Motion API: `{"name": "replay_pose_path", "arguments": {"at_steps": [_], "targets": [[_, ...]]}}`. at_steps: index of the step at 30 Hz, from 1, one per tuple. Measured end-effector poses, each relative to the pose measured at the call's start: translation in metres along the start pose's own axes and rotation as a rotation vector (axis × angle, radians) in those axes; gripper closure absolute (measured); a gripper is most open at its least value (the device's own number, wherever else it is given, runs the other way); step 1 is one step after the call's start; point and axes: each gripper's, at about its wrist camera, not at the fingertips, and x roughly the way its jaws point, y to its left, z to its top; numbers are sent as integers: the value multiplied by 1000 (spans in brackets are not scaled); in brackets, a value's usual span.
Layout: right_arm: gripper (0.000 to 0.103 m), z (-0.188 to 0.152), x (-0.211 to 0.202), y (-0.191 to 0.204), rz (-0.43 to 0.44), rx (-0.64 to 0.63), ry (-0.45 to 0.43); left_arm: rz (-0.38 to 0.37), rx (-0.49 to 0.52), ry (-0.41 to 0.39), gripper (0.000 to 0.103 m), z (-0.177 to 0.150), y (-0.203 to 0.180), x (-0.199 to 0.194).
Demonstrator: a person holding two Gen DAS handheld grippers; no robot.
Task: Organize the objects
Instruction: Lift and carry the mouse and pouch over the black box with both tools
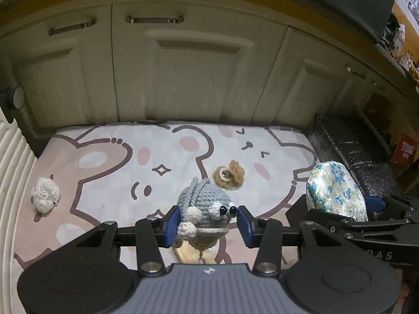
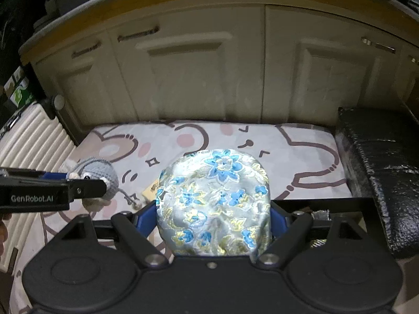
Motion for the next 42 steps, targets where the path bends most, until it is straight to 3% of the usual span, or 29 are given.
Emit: {"name": "replay_pose_path", "arguments": {"at_steps": [5, 14, 22, 32, 42], "targets": [[19, 2, -12, -6, -20, 18, -33, -10, -9, -37, 55, 2, -4, -9], [19, 7, -50, -37, -57, 96, -147, -103, -5, -143, 55, 12, -31, -32], [19, 1, -65, -77, -138, 166, -191, -202, 59, -156, 55, 11, -74, -32], [19, -23, -49, -129, -217, 216, -111, -310, 122, -114, 55, 6, -124, -10], [19, -53, -4, -164, -210, 279, 73, -348, 169, -53, 55, 0, -155, 18]]}}
